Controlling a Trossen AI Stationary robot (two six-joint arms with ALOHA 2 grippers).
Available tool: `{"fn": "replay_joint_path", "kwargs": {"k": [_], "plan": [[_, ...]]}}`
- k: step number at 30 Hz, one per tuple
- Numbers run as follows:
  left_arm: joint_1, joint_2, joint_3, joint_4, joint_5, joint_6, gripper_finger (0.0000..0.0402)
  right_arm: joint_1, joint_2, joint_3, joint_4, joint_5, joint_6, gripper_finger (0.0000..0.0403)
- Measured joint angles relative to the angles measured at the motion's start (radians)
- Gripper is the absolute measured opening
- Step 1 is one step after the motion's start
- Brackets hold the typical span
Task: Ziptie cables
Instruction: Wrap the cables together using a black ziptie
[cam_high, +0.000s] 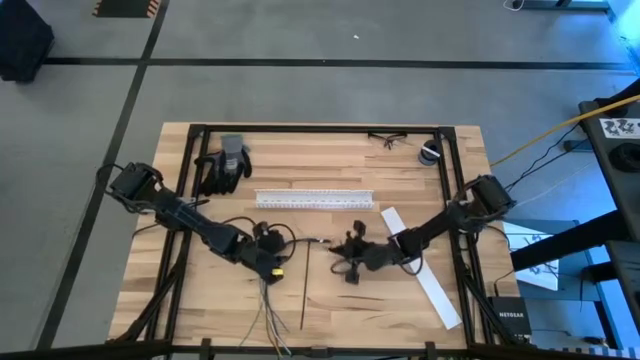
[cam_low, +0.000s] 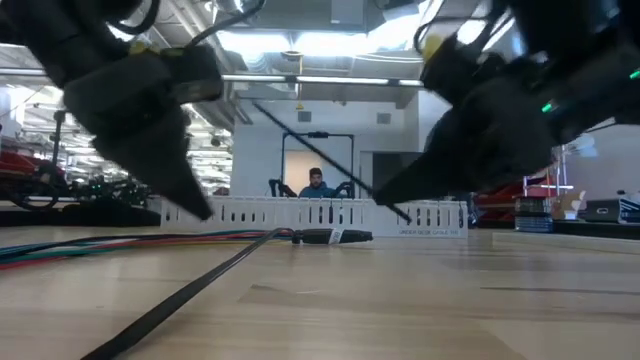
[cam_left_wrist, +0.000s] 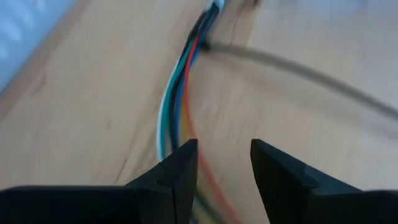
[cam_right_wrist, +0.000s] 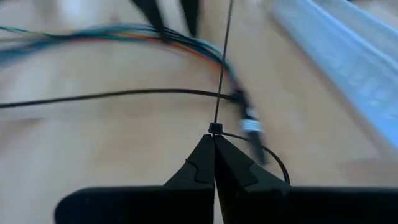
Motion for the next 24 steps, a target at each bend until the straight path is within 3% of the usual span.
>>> {"fn": "replay_joint_path", "kwargs": {"k": [7,13,24], "plan": [[0.076,0.000,0.000,0.136,-0.002,0.203,0.0143,-0.098,0.030,-0.049,0.105,-0.134,0.003,0.0000],[0.122,0.001,-0.001,0.157,0.000,0.252,0.0143,-0.102,0.101,-0.057,0.304,-0.197,0.023,0.0000],[0.089,0.001,-0.001,0.309,0.050,0.318,0.0143,-0.112,0.274,-0.023,0.506,-0.153,-0.006,0.0000]]}}
